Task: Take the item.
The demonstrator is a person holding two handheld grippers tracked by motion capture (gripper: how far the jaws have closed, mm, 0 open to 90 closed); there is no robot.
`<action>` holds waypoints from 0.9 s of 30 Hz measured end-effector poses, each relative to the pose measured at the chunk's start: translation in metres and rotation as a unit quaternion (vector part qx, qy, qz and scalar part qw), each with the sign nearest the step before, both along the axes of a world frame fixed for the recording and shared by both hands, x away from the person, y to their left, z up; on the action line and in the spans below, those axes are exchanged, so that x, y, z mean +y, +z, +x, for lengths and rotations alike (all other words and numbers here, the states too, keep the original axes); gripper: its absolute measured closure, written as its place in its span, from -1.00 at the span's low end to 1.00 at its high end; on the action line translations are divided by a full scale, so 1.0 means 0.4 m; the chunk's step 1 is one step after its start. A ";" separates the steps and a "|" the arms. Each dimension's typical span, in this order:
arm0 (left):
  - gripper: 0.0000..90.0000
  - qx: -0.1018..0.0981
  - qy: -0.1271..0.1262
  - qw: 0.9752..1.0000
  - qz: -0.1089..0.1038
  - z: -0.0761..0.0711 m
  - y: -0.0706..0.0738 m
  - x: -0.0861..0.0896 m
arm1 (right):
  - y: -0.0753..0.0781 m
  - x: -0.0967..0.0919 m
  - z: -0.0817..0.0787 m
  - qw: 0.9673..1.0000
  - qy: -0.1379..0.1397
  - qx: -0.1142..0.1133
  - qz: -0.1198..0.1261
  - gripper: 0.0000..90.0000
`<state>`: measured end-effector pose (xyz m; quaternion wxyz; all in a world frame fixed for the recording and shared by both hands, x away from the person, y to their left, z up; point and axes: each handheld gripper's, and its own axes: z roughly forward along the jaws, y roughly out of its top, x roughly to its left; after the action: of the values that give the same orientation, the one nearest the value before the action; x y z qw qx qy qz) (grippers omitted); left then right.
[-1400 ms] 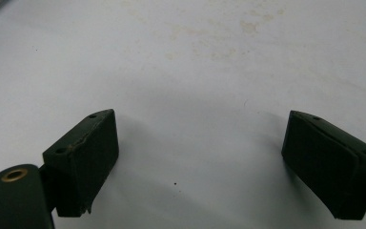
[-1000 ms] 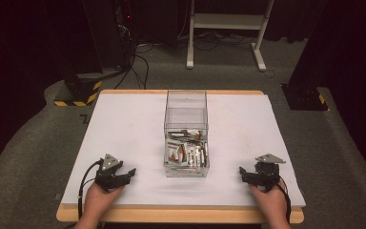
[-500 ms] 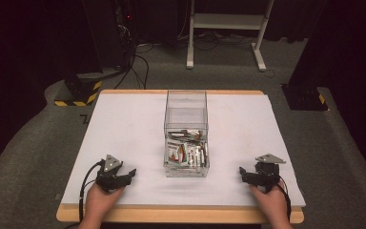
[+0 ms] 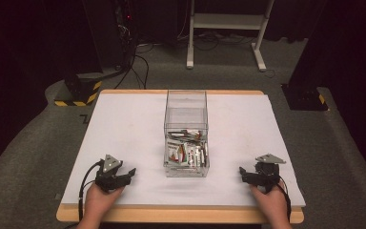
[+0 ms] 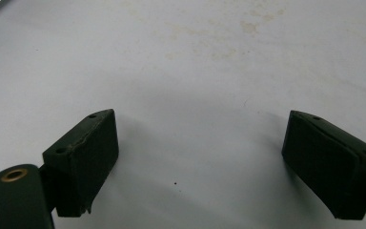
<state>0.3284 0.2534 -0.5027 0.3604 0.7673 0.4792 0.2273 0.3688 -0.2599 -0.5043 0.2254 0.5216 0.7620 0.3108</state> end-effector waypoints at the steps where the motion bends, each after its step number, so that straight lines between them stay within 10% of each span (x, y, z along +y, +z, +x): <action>1: -0.19 0.000 -0.002 1.000 0.000 0.000 0.003 -0.003 | 0.000 0.000 0.000 1.000 0.000 0.001 0.000 -0.74; 27: -0.16 -0.030 -0.027 0.999 -0.002 -0.011 0.033 -0.055 | 0.000 0.000 0.000 1.000 0.000 0.000 -0.001 -0.74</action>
<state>0.3241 0.2314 -0.4895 0.3818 0.7721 0.4478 0.2399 0.3687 -0.2600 -0.5042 0.2254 0.5213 0.7624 0.3100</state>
